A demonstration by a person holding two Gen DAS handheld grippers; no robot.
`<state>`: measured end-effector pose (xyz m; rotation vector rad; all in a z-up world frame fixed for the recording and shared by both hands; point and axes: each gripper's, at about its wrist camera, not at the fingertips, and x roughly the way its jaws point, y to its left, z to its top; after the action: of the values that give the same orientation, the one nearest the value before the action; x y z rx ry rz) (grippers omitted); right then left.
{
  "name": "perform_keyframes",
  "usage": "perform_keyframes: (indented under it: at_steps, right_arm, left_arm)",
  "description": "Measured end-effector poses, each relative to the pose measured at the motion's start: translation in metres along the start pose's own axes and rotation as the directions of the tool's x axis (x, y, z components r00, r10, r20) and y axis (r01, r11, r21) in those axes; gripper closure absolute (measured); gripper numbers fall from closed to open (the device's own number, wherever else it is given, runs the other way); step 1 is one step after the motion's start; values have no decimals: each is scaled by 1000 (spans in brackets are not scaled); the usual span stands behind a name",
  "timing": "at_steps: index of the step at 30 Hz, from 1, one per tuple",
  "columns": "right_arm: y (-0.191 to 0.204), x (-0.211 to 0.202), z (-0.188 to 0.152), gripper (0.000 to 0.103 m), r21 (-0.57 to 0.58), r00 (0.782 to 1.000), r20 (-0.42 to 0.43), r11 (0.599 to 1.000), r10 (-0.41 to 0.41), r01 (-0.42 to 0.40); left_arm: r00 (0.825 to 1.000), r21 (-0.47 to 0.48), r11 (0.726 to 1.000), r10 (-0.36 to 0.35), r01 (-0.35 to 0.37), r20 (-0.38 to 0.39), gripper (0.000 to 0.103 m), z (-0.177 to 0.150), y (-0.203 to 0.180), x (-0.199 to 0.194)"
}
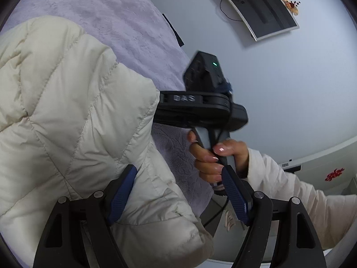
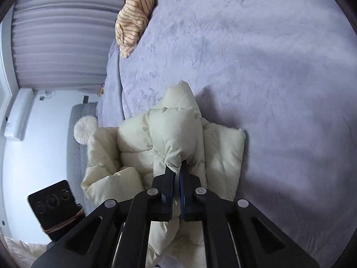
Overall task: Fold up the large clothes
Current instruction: 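Hold the jacket with the left tool while the right tool grips the bundle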
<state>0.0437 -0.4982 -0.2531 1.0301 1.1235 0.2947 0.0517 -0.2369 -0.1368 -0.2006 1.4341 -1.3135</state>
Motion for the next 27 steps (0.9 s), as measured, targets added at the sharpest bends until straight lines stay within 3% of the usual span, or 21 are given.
perform_keyframes:
  at_steps: [4, 7, 11, 13, 15, 16, 17, 20, 22, 26, 27]
  right_arm:
    - [-6, 49, 13, 98, -52, 993, -116, 999, -23, 17]
    - [-11, 67, 18, 98, -57, 989, -150, 998, -19, 10]
    - [-7, 61, 22, 97, -49, 985, -164, 998, -43, 35]
    - [5, 48, 29, 90, -77, 986, -150, 995, -78, 68]
    - [18, 24, 26, 52, -114, 988, -123, 990, -94, 80]
    - [25, 11, 23, 19, -132, 989, -109, 988, -96, 82]
    - [35, 0, 22, 15, -156, 991, -94, 984, -97, 82]
    - [55, -27, 6, 17, -224, 992, -103, 973, -78, 53]
    - [66, -31, -1, 25, -251, 990, -125, 968, -59, 26]
    - [69, 1, -3, 80, -268, 973, -200, 962, -112, 55]
    - [64, 5, -8, 86, -270, 968, -207, 959, -142, 82]
  left_arm:
    - [999, 67, 998, 22, -19, -45, 25, -3, -1, 27]
    - [997, 99, 994, 46, -40, -64, 25, -6, -1, 37]
    - [995, 107, 992, 73, -65, -71, 25, -9, 1, 37]
    - [994, 107, 992, 80, -73, -69, 25, -5, -5, 43]
    - [995, 103, 992, 83, -76, -63, 25, -4, -6, 42]
    - [995, 102, 992, 86, -80, -59, 25, -5, -7, 41]
    - [995, 103, 991, 88, -82, -56, 25, -5, -7, 41]
    - [993, 116, 989, 100, -93, -56, 25, -11, -12, 42]
    - [992, 127, 987, 110, -102, -57, 25, -11, -17, 46]
    - [988, 130, 982, 143, -134, -62, 25, -8, -25, 51]
    - [987, 128, 982, 150, -142, -60, 25, -9, -28, 49]
